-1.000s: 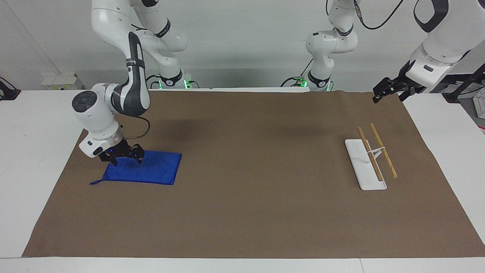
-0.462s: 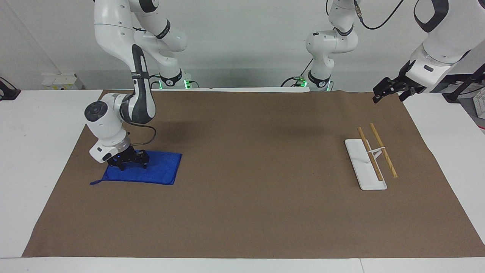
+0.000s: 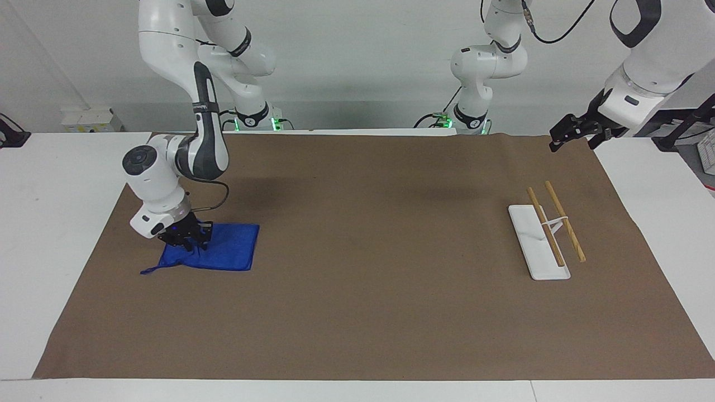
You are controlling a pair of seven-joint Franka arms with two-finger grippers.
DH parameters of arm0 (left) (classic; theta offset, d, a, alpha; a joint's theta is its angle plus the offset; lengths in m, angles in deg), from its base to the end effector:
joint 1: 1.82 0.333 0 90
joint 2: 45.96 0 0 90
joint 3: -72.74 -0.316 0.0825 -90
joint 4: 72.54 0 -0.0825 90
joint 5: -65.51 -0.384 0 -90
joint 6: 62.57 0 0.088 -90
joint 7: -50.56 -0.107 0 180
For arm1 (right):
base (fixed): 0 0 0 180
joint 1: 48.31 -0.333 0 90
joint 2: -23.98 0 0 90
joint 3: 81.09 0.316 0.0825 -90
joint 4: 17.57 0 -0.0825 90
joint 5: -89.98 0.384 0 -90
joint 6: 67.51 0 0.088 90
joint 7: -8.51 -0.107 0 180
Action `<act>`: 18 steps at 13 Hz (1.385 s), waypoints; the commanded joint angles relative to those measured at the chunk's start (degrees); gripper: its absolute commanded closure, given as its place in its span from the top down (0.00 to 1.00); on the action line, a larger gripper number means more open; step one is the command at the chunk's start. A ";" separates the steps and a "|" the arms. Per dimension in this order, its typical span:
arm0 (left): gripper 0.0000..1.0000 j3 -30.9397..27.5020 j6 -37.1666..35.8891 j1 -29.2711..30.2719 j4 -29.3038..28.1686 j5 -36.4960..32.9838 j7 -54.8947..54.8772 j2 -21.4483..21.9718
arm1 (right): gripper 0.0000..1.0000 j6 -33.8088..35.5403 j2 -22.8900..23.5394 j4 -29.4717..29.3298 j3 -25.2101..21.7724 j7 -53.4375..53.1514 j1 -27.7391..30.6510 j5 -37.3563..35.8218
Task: Right arm passes towel to left arm to hang
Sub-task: 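Lift the blue towel with the right gripper toward the table center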
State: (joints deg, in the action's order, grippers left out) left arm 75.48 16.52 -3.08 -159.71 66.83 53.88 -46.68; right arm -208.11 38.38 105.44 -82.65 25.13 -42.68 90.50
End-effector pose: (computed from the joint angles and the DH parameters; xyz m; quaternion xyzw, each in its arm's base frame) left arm 0.5363 -0.0401 0.6254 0.9970 -0.0072 -0.0773 0.0068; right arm 0.5684 -0.0715 0.2898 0.9965 0.0793 0.0272 0.0061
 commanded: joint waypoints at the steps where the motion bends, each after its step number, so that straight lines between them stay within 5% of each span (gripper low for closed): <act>1: 1.00 0.08 -0.08 0.38 -1.17 0.43 -0.51 1.15 | 0.00 6.71 0.11 -2.85 0.59 0.44 0.79 1.06; 5: 1.00 0.08 -0.08 0.38 -1.17 0.43 -0.51 1.15 | 0.00 26.11 -0.68 -12.77 3.91 -9.90 0.61 1.06; 8: 1.00 0.08 -0.08 0.38 -1.17 0.43 -0.51 1.15 | 0.00 40.80 -1.65 -20.33 12.16 -30.52 0.61 1.23; 10: 1.00 0.08 -0.44 0.38 -1.17 0.43 -0.51 1.15 | 0.00 45.22 -1.65 -23.95 17.88 -46.51 0.61 9.10; 13: 1.00 0.08 -0.60 0.38 -1.17 0.43 -0.34 1.15 | 0.00 42.96 -1.39 -27.46 24.65 -65.16 0.44 20.70; 16: 1.00 0.17 -1.23 0.37 -1.26 0.25 6.68 1.33 | 0.00 37.25 -0.95 -28.27 28.00 -71.11 0.26 34.84; 18: 1.00 0.60 1.39 -0.41 -6.32 0.52 17.51 3.68 | 0.00 30.95 -0.34 -28.35 29.32 -78.71 -0.79 44.26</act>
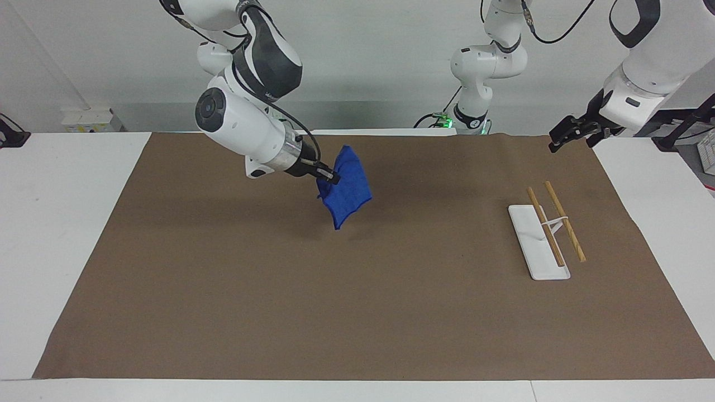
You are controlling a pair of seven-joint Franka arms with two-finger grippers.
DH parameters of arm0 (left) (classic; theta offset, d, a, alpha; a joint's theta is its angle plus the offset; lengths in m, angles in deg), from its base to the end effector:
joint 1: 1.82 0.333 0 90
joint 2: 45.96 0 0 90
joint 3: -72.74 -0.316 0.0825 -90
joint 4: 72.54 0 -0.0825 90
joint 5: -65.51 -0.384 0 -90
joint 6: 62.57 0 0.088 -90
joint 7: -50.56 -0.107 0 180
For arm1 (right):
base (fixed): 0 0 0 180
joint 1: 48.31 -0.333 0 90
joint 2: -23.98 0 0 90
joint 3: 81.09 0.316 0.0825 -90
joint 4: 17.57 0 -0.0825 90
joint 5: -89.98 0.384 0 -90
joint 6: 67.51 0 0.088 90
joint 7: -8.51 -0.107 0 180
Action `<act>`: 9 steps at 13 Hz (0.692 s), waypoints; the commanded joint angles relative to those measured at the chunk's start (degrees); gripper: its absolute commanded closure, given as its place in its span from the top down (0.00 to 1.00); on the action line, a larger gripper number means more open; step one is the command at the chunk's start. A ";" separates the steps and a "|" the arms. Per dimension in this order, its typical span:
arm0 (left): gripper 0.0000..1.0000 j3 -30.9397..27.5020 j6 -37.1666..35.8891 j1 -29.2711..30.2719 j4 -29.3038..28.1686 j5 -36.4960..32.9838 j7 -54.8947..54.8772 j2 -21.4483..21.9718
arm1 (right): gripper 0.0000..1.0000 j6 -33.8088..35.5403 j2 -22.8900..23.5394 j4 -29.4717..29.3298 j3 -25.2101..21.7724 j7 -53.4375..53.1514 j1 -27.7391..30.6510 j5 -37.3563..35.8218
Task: Right arm passes towel to left arm to hang
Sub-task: 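Lift the blue towel with the right gripper toward the table center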
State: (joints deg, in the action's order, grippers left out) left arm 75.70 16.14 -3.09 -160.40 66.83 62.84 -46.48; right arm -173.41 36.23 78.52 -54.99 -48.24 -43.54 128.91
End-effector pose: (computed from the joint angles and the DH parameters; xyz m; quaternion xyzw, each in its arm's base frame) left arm 0.5340 -0.0422 0.6213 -0.9940 -0.0686 0.0851 0.0005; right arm 0.5709 0.2530 0.5049 -0.8526 0.3755 0.2388 0.2741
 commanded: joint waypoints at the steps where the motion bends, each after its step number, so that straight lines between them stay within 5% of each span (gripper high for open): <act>1: 1.00 0.56 6.49 -1.89 -11.05 1.82 21.77 5.86 | 0.00 -8.49 2.24 -1.96 4.46 -9.13 -0.46 7.02; 3: 1.00 0.56 15.81 -5.23 -19.95 4.90 37.22 9.91 | 0.00 -17.73 2.86 -1.96 8.78 -17.21 -0.81 7.03; 6: 1.00 0.56 19.26 -8.83 -24.89 10.87 53.60 12.55 | 0.00 -27.50 4.35 -1.70 13.44 -22.87 -2.22 7.03; 9: 1.00 0.56 28.30 -11.48 -30.17 14.55 74.05 14.67 | 0.00 -29.28 4.62 -1.61 14.42 -23.85 -2.31 6.85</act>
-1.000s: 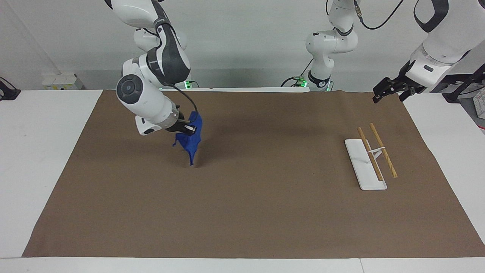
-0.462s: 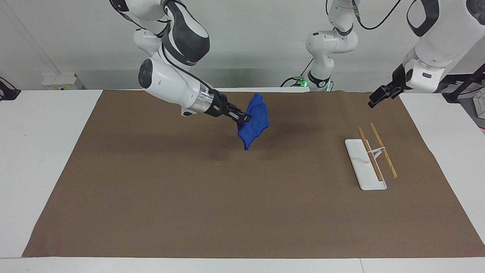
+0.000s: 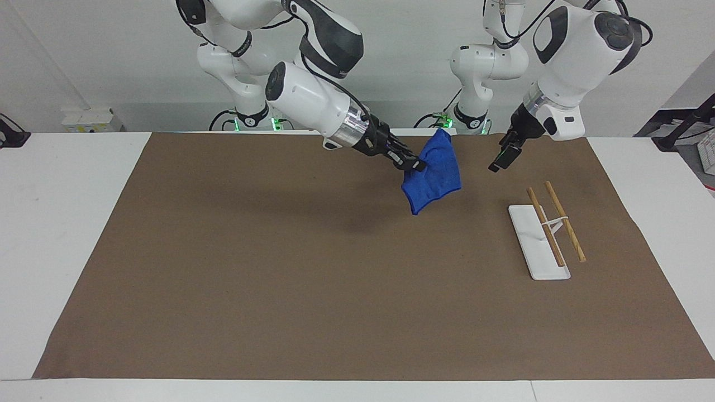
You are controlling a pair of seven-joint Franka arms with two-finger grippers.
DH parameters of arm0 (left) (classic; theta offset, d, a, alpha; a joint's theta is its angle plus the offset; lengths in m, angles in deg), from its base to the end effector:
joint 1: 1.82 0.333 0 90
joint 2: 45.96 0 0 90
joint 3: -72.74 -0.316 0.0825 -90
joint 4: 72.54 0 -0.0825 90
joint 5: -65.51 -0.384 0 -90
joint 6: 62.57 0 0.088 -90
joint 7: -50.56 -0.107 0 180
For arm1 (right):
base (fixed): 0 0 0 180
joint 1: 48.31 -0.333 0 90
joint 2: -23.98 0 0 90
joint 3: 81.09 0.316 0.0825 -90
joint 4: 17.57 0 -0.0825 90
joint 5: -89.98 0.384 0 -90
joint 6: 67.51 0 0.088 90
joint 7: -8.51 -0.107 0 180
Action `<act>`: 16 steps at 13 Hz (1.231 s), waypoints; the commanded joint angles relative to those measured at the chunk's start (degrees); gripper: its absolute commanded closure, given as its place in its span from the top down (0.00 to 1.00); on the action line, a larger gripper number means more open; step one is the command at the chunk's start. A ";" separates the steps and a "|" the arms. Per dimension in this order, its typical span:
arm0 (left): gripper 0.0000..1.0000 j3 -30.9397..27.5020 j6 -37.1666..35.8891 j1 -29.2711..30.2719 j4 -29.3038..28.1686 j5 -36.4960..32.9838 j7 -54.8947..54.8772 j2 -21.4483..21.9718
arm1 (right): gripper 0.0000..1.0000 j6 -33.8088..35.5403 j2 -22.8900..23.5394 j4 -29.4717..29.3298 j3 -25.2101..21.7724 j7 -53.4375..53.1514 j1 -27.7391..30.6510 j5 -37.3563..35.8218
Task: Right arm passes towel to left arm to hang
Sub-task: 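Carry the towel with the right gripper while the left gripper reaches it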
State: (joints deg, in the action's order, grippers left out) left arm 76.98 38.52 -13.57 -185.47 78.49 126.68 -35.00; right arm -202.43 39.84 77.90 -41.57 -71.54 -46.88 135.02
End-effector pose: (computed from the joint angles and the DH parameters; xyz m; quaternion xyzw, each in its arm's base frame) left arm 0.4751 -0.1593 0.5533 0.8488 0.5183 -0.0800 0.0665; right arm 0.5482 0.3814 0.5322 -0.7259 0.5201 0.2412 0.3800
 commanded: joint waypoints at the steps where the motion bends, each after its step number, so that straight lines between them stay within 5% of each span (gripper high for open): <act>1: 1.00 -0.72 9.26 -0.82 -6.06 5.36 13.41 3.27 | 0.00 -0.17 1.02 -0.90 1.00 -0.55 1.03 0.66; 6: 1.00 -0.72 20.52 -3.98 -8.27 9.08 27.75 2.84 | 0.00 -0.09 1.02 -0.81 1.00 -0.46 1.03 0.57; 10: 0.98 -0.72 25.28 -7.06 -8.27 9.08 28.29 0.37 | 0.00 0.18 1.02 -0.72 1.09 -0.46 1.03 0.48; 16: 0.77 -0.63 28.27 -8.98 -8.18 9.16 32.41 -0.41 | 0.00 0.27 1.02 -0.72 1.09 -0.38 1.03 0.40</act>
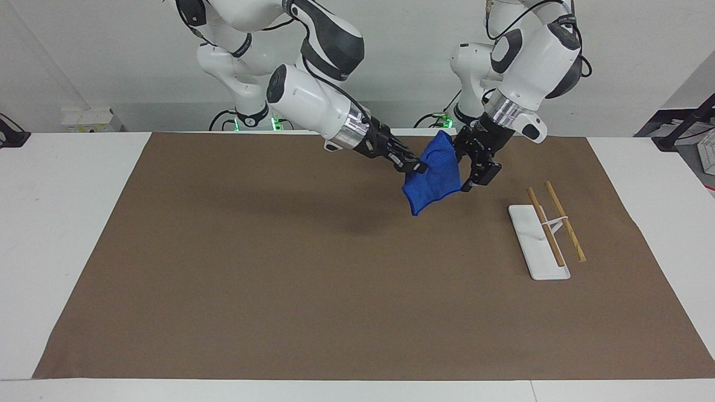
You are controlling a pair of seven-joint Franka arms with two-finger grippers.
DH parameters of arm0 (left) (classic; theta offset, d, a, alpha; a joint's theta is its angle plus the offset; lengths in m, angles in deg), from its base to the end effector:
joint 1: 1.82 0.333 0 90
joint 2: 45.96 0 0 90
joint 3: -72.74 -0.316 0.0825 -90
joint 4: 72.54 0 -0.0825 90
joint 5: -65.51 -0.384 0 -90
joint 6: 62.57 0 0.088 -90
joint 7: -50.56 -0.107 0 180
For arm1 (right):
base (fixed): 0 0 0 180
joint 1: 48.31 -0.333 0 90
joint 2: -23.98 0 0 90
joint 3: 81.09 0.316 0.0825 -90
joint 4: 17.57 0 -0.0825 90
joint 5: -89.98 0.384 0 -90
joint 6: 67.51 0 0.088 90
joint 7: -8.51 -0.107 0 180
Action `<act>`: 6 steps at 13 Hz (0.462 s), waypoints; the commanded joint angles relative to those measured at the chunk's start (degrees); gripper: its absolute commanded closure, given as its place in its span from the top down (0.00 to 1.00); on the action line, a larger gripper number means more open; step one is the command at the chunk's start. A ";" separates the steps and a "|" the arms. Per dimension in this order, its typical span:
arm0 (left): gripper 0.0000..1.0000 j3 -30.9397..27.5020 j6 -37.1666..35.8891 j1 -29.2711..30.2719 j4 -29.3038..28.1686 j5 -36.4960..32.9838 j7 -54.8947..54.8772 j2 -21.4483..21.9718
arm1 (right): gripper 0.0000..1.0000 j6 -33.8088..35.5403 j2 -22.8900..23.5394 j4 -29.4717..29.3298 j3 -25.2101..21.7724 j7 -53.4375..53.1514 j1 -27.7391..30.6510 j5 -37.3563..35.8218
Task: Right arm passes towel to left arm to hang
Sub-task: 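Carry the towel with the right gripper while the left gripper reaches it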
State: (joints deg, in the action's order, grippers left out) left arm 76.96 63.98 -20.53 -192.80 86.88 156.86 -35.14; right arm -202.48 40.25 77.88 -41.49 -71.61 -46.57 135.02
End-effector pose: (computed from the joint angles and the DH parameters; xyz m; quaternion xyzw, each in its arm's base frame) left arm 0.4805 -0.2188 0.5342 0.6689 0.7117 -0.0789 0.1997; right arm 0.5513 0.3790 0.5287 -0.7234 0.5234 0.2431 0.3791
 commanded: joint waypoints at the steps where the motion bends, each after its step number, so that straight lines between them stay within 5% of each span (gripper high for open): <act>1: 0.77 -0.70 4.04 -3.34 -0.86 0.77 3.29 -0.88 | 0.00 0.32 0.60 -0.71 1.00 -0.30 0.72 0.40; 3: 0.70 -0.71 5.54 -3.44 -0.77 0.77 3.39 -2.29 | 0.00 0.41 0.60 -0.71 0.91 -0.22 0.72 0.40; 6: 0.42 -0.71 5.46 -3.27 -0.86 0.77 3.13 -2.21 | 0.00 0.50 0.60 -0.71 1.00 -0.22 0.72 0.31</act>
State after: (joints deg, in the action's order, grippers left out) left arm 76.94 68.27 -23.09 -192.88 86.89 159.71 -37.82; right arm -202.45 40.27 77.88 -41.48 -71.61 -46.57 135.02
